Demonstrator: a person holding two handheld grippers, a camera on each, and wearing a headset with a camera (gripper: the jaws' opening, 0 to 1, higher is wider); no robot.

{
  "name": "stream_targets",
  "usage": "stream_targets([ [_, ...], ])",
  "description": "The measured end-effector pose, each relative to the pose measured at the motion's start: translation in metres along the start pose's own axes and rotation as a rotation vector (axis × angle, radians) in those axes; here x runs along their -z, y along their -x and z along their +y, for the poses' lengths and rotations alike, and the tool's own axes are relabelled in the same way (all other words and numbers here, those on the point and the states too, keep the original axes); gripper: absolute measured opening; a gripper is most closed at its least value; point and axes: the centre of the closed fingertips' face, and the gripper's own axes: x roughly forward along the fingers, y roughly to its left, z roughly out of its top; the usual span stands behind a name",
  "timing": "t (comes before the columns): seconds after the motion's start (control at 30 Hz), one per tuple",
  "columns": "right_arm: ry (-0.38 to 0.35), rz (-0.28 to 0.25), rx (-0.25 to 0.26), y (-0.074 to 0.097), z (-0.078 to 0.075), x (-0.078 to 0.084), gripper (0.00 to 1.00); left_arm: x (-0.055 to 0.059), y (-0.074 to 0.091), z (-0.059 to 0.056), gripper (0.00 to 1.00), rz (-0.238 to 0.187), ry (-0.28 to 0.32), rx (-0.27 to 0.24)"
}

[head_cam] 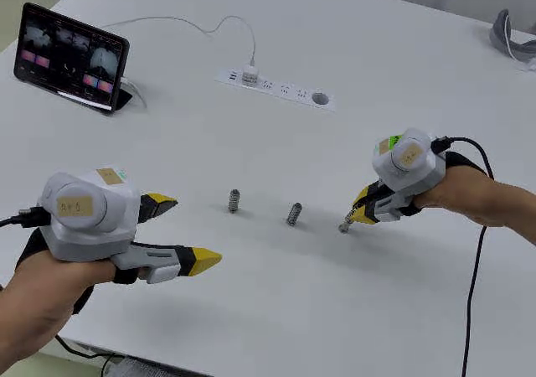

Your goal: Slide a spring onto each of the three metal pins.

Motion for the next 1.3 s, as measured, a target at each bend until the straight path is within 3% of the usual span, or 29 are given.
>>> stream_targets([
  [0.6,0.007,0.028,-0.016,-0.028,-0.004,0.013,0.13,0.0,0.005,0.005,0.68,0.004,0.001,-0.014],
  [0.83,0.003,0.034,-0.017,-0.03,-0.005,0.015,0.14,0.0,0.004,0.008,0.69,0.004,0.0,-0.012],
  [1.1,-0.052,0.015,0.011,-0.025,-0.004,0.018,0.33,-0.001,0.001,0.007,0.7,0.004,-0.007,0.0],
  [1.3,-0.103,0.012,0.05,-0.021,-0.004,0.031,0.45,-0.002,-0.001,0.009,0.71,0.006,-0.015,0.01],
])
